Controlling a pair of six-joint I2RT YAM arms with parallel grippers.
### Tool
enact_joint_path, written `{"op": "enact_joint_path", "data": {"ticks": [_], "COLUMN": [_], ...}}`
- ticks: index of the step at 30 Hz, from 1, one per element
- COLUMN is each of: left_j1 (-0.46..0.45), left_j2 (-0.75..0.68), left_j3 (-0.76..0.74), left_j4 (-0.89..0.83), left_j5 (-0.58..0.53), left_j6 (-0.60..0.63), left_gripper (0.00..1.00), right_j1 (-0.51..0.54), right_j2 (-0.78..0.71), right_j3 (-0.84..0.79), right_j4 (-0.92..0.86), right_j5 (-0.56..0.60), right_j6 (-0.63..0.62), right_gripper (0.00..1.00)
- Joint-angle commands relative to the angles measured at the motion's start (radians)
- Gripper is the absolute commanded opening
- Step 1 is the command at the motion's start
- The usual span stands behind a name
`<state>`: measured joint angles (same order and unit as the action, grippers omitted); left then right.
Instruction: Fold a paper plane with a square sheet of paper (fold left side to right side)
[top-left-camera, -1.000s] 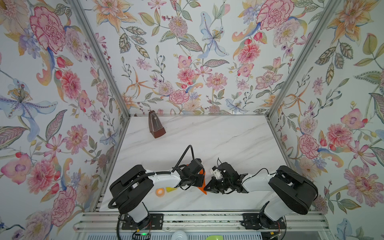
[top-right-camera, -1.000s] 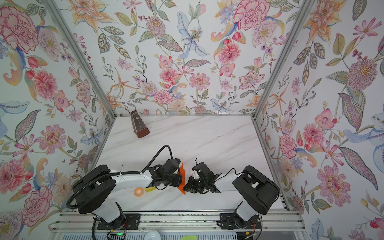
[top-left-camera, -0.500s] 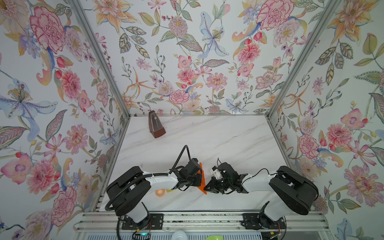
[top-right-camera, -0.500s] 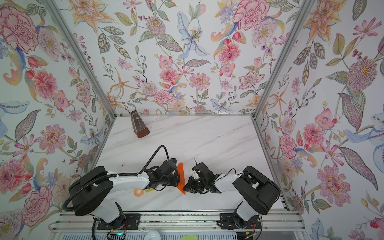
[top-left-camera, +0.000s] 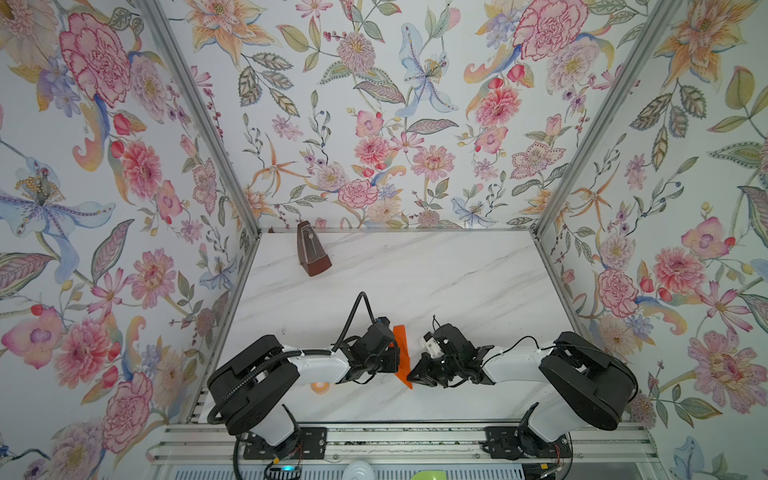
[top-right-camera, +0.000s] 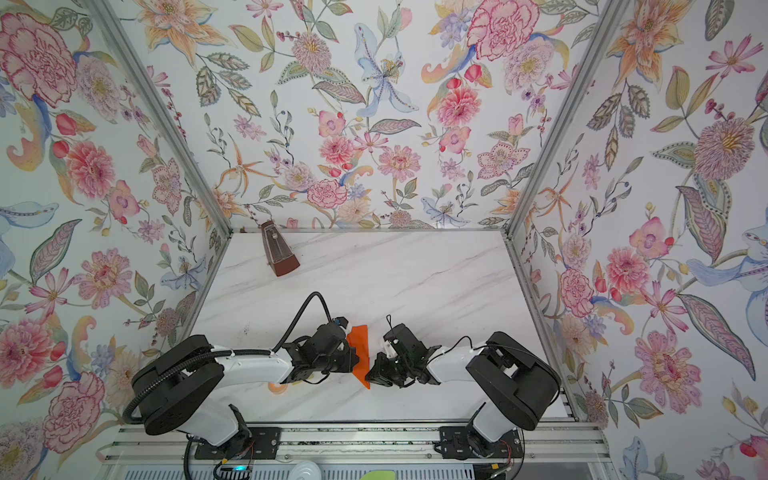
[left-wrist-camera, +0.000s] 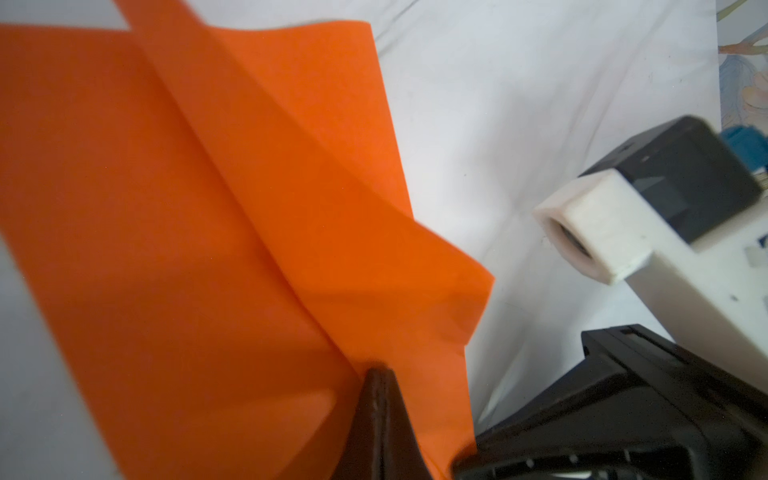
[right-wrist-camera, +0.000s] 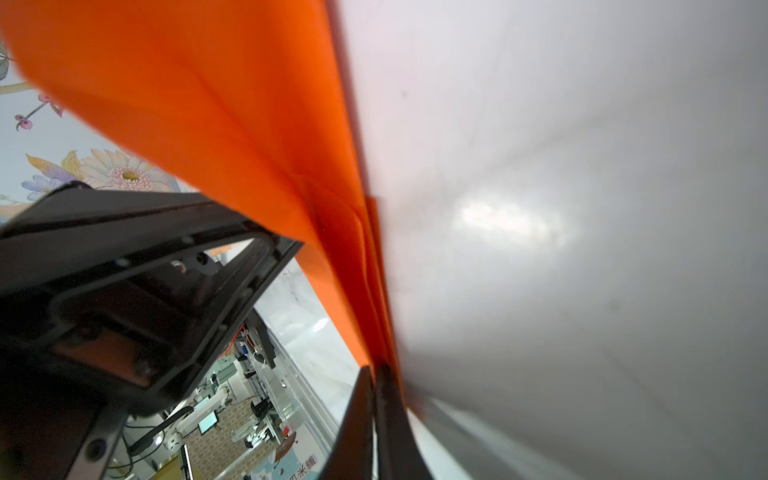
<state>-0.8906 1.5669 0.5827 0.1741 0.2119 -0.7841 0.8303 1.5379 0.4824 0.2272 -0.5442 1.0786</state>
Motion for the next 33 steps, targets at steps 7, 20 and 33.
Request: {"op": "enact_joint_path", "data": {"ticks": [7, 20, 33], "left_j1": [0.026, 0.025, 0.028], "left_j2": [0.079, 0.094, 0.072], "left_j3": [-0.043, -0.031, -0.012], "left_j4": [-0.132, -0.154, -0.190], "left_j5": [-0.044, -0.040, -0.052], "left_j6": [0.007, 0.011, 0.019], "left_gripper": [0.00, 0.00, 0.00], "right_j1": [-0.011, -0.005, -0.023], "right_j2": [-0.180, -0.002, 0.148], "right_j3": [0.064, 0.191, 0.081], "right_j4": [-0.352, -0.166, -0.105], "right_j5": [0.152, 0.062, 0.043], "right_j6": [-0.009, 0.001, -0.005], "right_gripper": [0.17, 0.03, 0.00]}}
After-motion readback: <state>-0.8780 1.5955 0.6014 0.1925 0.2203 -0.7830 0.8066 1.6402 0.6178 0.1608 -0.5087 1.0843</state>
